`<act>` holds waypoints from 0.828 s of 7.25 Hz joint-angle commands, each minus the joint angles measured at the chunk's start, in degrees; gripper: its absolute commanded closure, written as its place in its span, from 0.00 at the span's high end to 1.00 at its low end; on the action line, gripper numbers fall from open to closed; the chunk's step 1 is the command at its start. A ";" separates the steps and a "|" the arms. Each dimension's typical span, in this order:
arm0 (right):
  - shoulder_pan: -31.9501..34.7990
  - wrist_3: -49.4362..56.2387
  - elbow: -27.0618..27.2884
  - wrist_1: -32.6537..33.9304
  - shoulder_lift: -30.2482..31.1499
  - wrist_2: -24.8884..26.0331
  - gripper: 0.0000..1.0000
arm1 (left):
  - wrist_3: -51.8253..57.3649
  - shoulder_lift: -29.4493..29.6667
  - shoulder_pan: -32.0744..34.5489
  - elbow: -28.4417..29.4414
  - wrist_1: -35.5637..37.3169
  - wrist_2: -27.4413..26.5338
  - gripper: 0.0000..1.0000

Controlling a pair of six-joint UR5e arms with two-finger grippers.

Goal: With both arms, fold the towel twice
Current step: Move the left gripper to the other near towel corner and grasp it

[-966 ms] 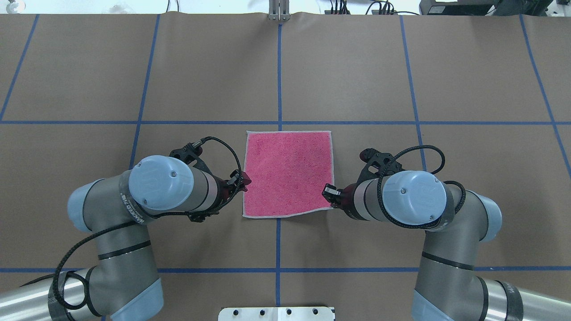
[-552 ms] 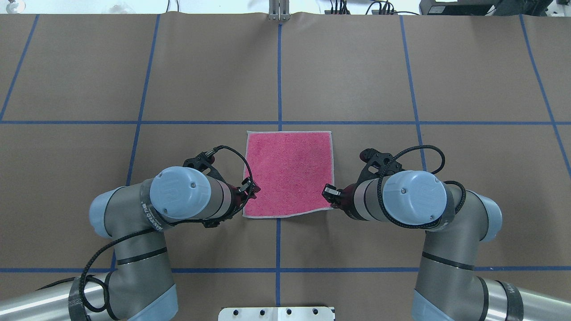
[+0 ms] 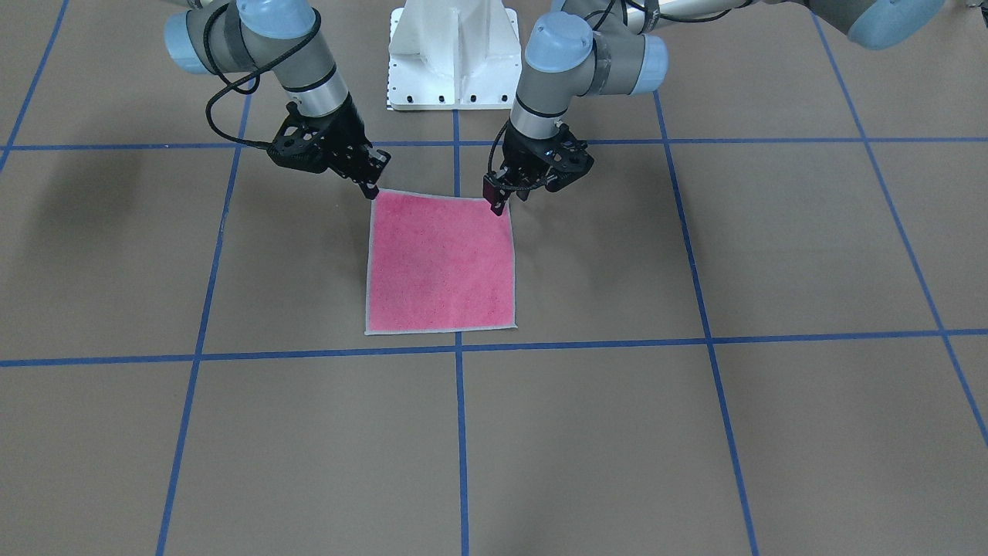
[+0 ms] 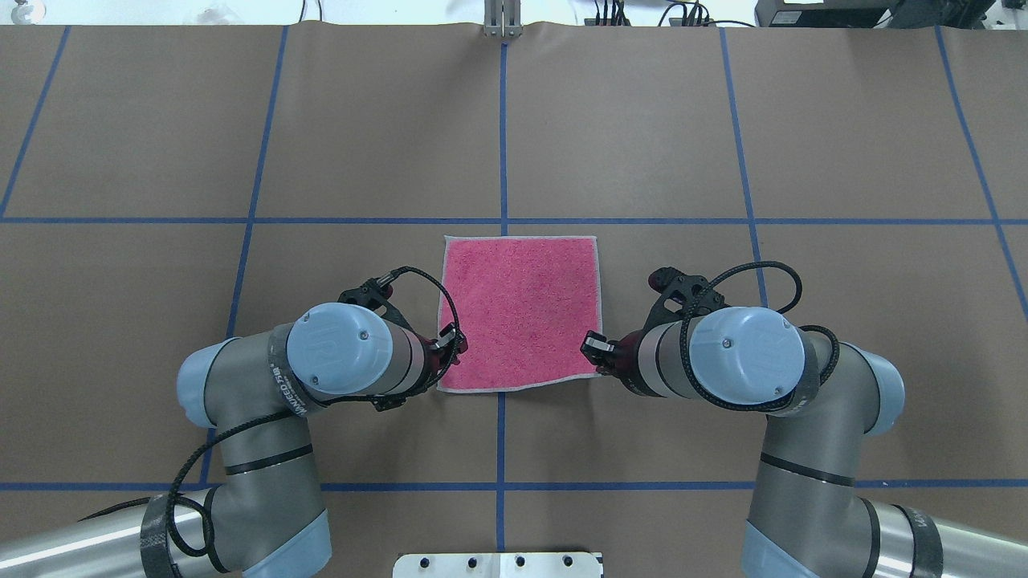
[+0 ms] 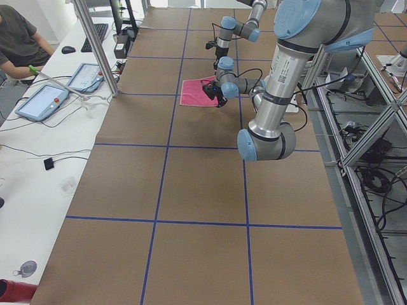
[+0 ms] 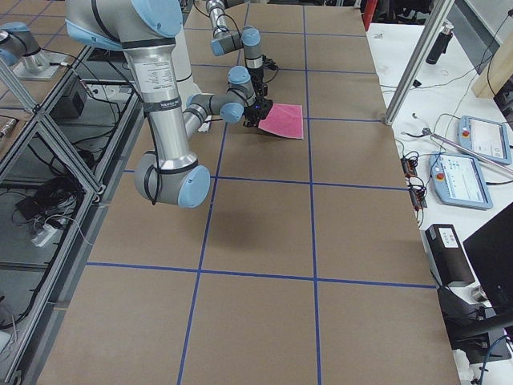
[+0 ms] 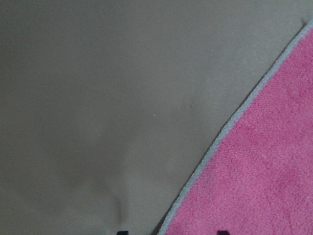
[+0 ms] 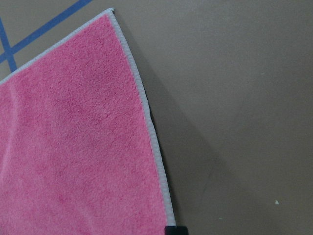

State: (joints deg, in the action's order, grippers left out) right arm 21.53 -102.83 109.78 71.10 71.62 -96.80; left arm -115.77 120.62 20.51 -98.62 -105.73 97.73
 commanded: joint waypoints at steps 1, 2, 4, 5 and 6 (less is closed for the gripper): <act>0.00 0.00 0.00 0.00 -0.07 0.03 0.00 | -0.07 0.05 -0.12 0.09 0.00 0.00 0.58; 0.00 0.00 0.00 0.00 -0.07 0.03 0.00 | -0.15 0.05 -0.21 0.09 0.00 0.00 0.55; 0.00 0.00 0.00 0.00 -0.16 0.03 0.00 | -0.16 -0.04 -0.73 0.09 0.00 0.09 0.53; 0.00 0.00 0.00 0.00 -0.16 0.03 0.00 | -0.16 0.05 -0.73 0.09 0.00 0.00 0.53; 0.00 0.00 0.00 0.00 -0.07 0.03 0.00 | -0.16 0.05 -0.91 0.09 0.00 0.09 0.53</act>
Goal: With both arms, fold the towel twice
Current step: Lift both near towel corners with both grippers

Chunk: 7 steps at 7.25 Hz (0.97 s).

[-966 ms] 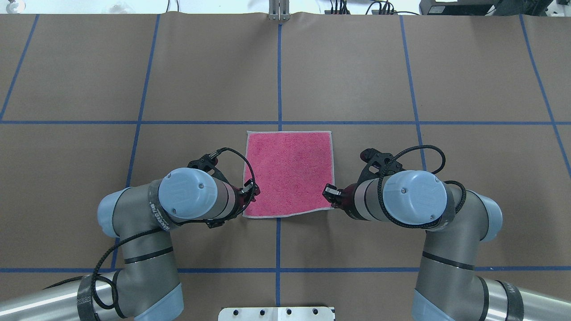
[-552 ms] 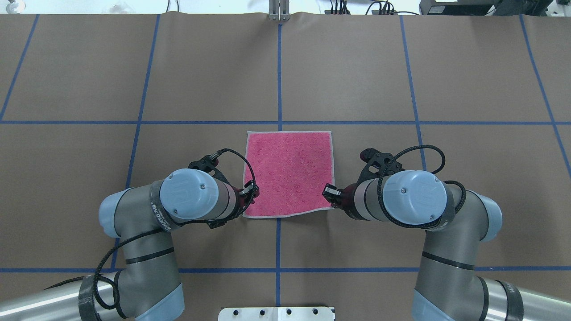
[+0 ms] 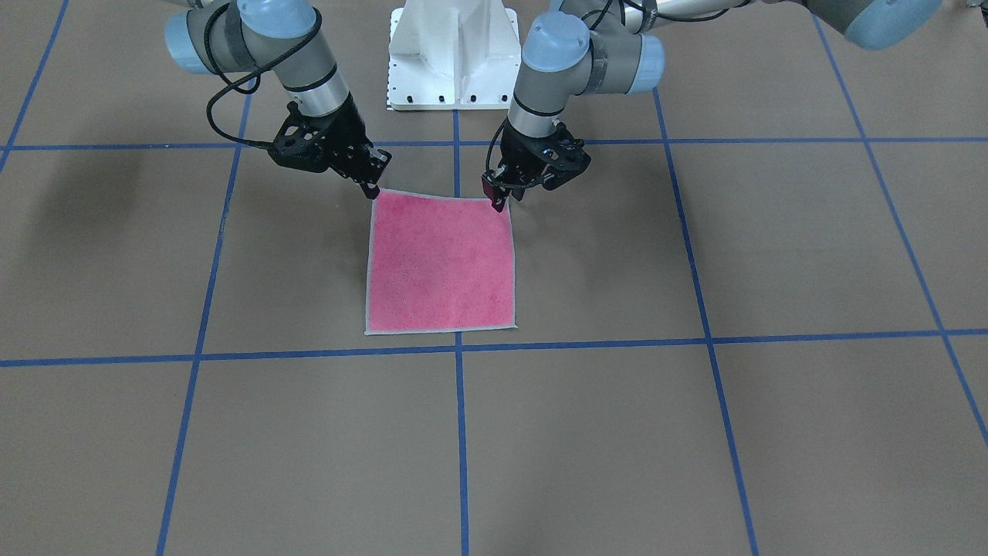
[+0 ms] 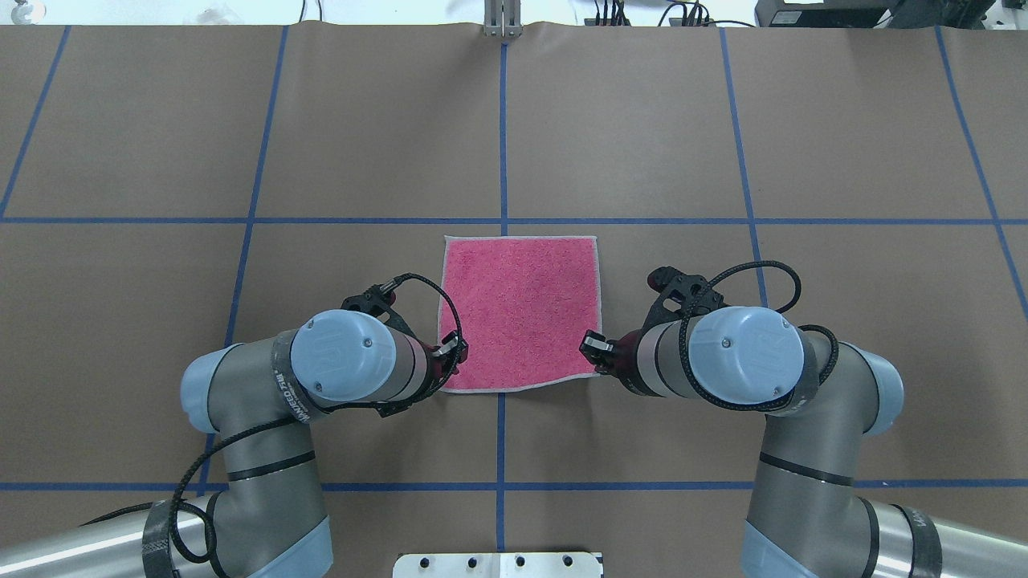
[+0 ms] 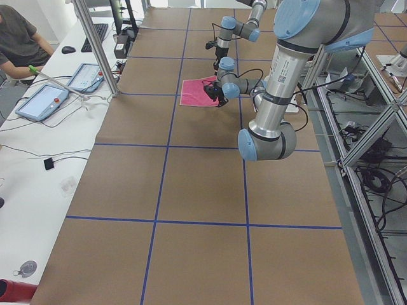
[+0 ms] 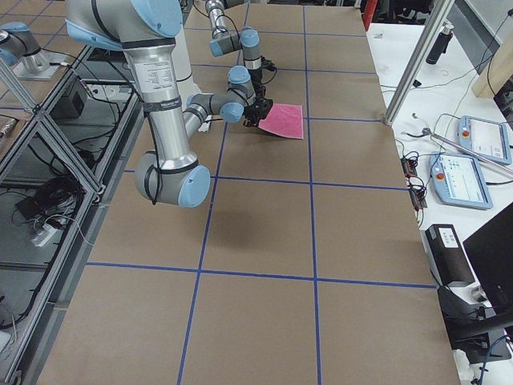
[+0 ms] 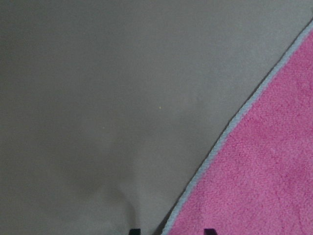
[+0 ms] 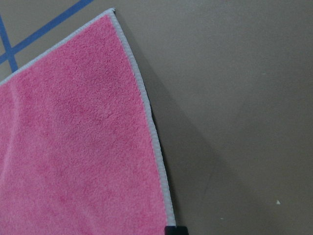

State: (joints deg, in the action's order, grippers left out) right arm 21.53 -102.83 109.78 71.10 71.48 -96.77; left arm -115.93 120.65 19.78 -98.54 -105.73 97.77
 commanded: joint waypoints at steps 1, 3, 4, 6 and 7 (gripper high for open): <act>0.00 0.00 0.00 0.00 0.06 0.00 0.00 | -0.09 0.03 -0.35 0.02 0.00 -0.04 0.48; 0.00 0.00 0.00 0.00 -0.03 0.00 0.00 | -0.09 0.03 -0.44 0.10 0.00 -0.04 0.42; 0.09 0.00 0.00 0.00 0.06 -0.09 0.00 | -0.09 0.03 -0.44 0.02 0.00 -0.04 0.38; 0.09 0.00 0.09 0.00 -0.03 -0.09 0.00 | -0.09 -0.06 -0.44 0.02 0.00 -0.04 0.30; 0.09 0.00 0.09 0.00 0.06 -0.09 0.00 | -0.17 0.02 -0.44 0.02 0.00 -0.04 0.11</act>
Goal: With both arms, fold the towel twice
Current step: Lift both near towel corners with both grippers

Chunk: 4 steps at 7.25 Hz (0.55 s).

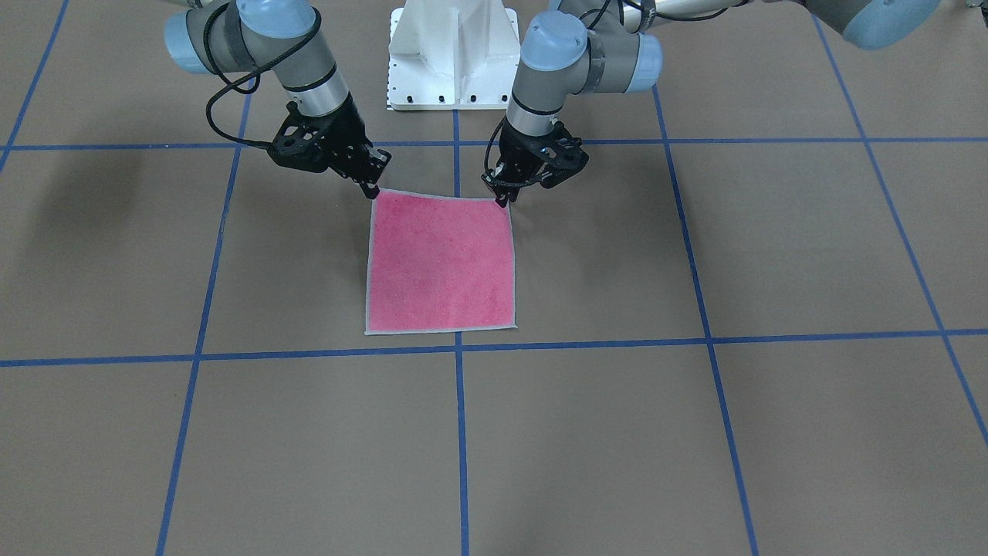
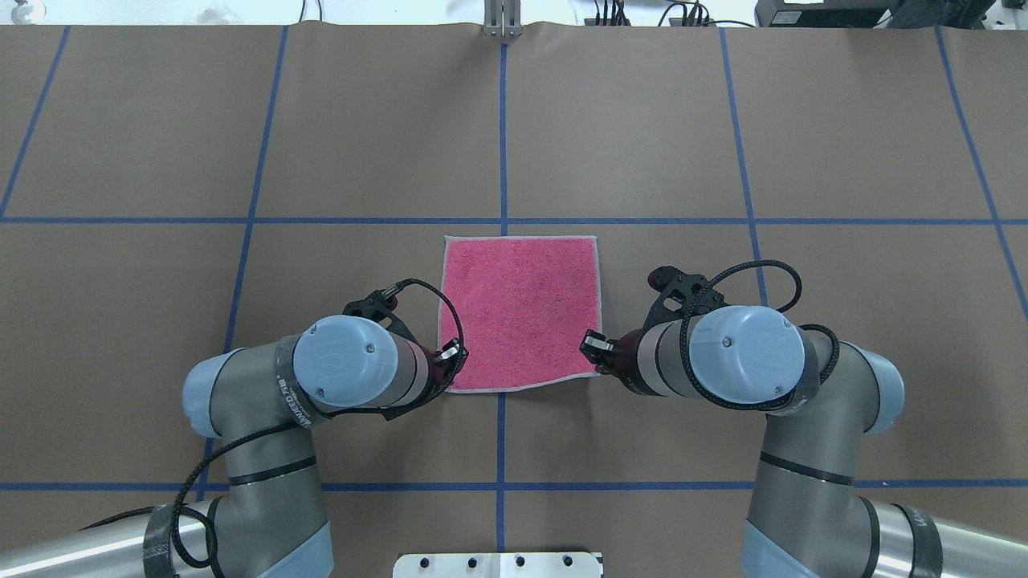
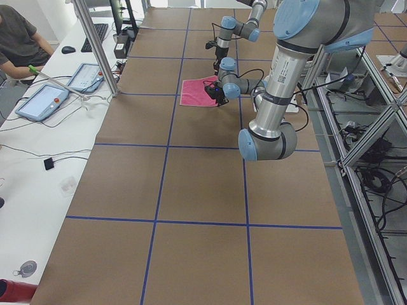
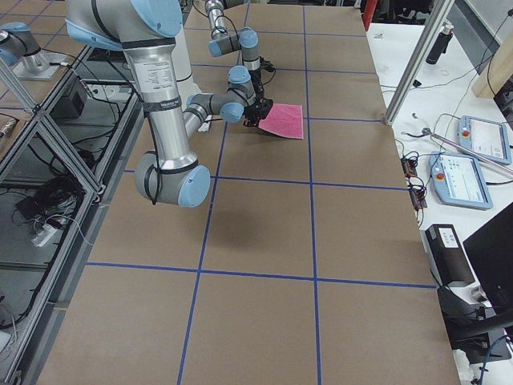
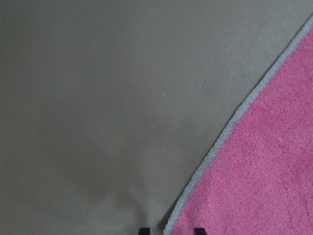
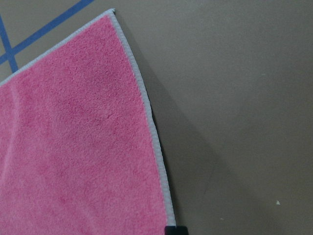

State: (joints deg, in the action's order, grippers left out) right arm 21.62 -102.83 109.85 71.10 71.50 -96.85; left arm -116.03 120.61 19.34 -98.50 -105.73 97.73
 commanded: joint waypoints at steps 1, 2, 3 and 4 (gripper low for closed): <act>0.00 0.00 0.01 0.00 0.04 0.00 0.00 | -0.07 0.06 0.08 -0.29 0.00 0.09 0.00; 0.00 0.00 0.01 0.00 0.04 0.00 0.00 | -0.07 0.06 0.08 -0.73 0.09 0.09 0.00; 0.00 0.00 0.01 0.00 0.04 0.00 0.00 | -0.07 0.06 0.08 -0.91 0.09 0.09 0.00; 0.00 0.00 0.18 -0.09 0.13 0.00 0.00 | -0.24 0.06 0.08 -2.04 0.18 0.18 0.00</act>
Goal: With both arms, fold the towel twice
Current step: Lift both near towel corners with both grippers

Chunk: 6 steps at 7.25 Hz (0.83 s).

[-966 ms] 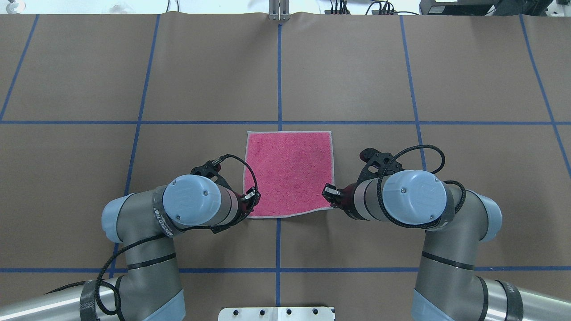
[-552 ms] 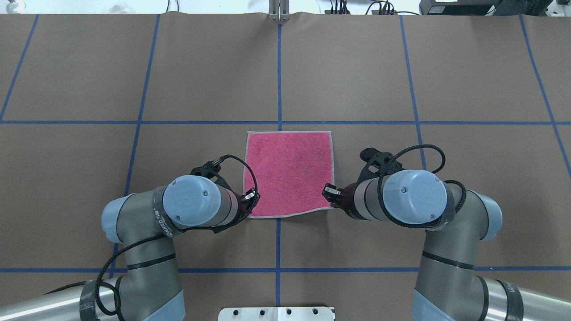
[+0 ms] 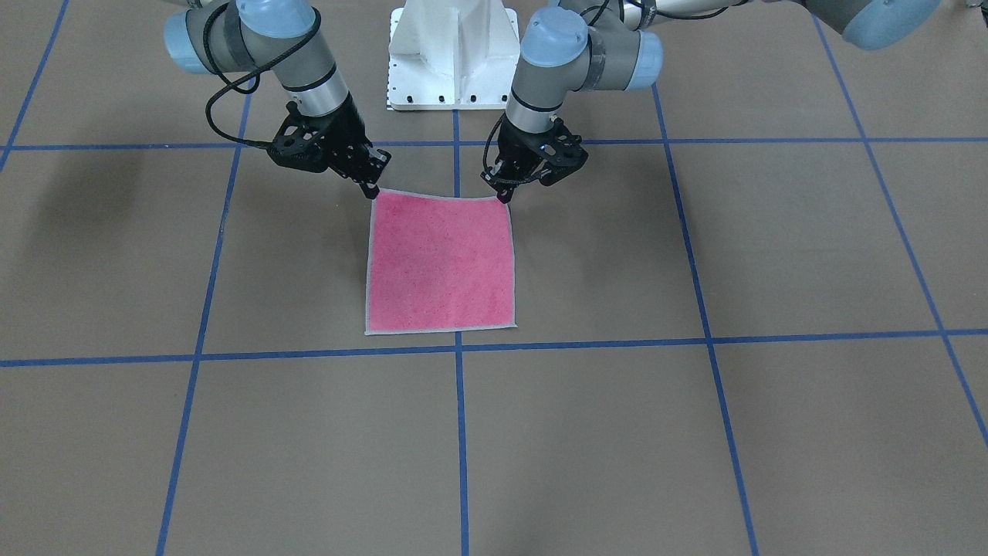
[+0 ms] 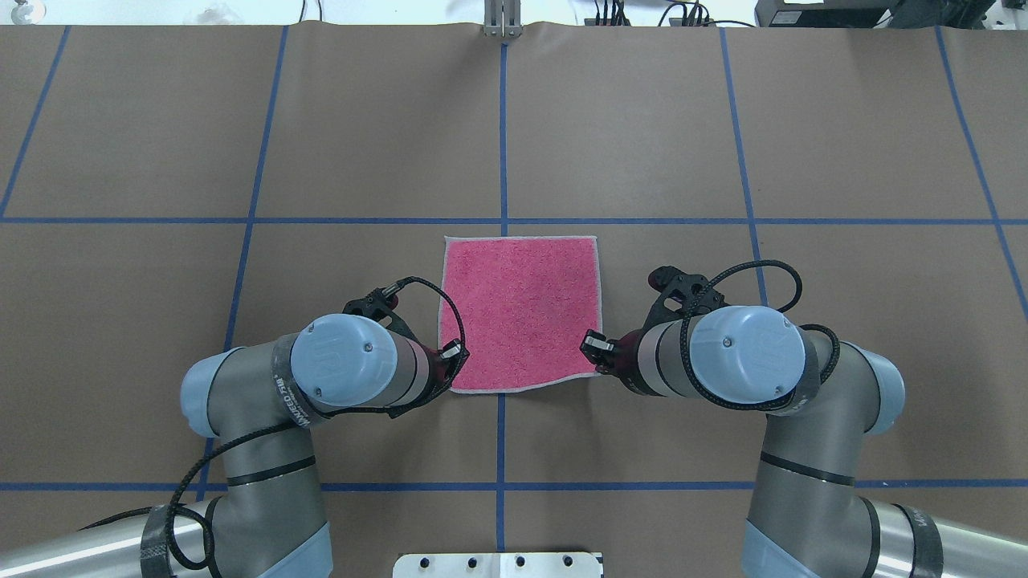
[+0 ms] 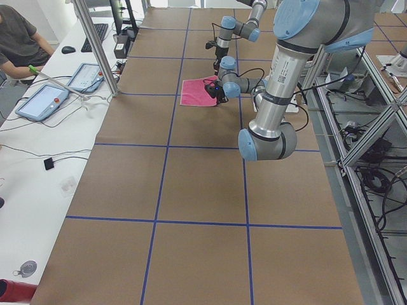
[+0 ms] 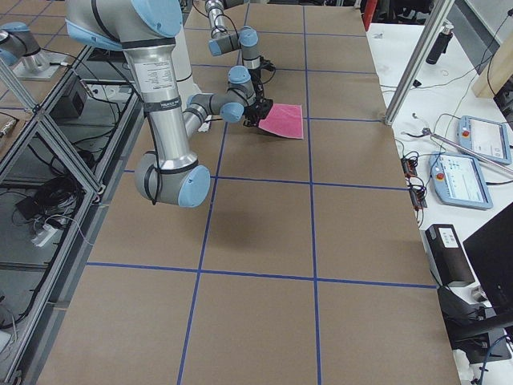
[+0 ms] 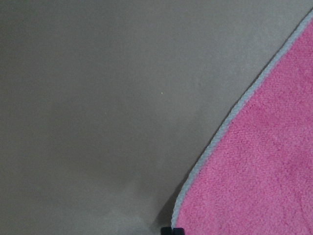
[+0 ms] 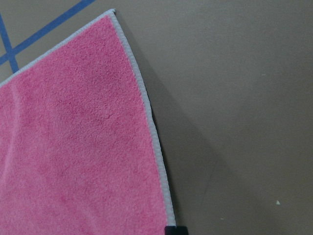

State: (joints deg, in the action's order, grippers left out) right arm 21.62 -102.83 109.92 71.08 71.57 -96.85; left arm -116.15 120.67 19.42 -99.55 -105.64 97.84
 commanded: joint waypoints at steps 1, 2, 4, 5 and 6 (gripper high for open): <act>0.00 0.00 0.20 -0.16 0.15 0.00 0.00 | -0.22 -0.17 0.01 -2.74 0.43 0.07 0.00; -0.52 -0.35 1.07 -0.16 0.59 0.00 0.00 | -0.31 -0.52 0.01 -4.58 0.60 0.07 0.00; -1.32 -0.53 3.89 -0.07 1.29 -1.83 0.00 | -2.23 -0.88 -0.08 -6.62 0.78 0.07 0.00; -1.23 -0.44 4.24 -0.16 1.73 -2.37 0.00 | -2.85 -0.88 -0.08 -7.23 0.78 0.16 0.00; -1.23 -0.44 4.07 -0.07 0.86 -2.72 0.00 | -2.94 -0.79 -0.08 -7.15 0.78 0.16 0.00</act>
State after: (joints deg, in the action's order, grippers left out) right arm 20.43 -103.28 113.79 70.96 72.91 -98.91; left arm -118.60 119.84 19.35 -106.40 -104.86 97.97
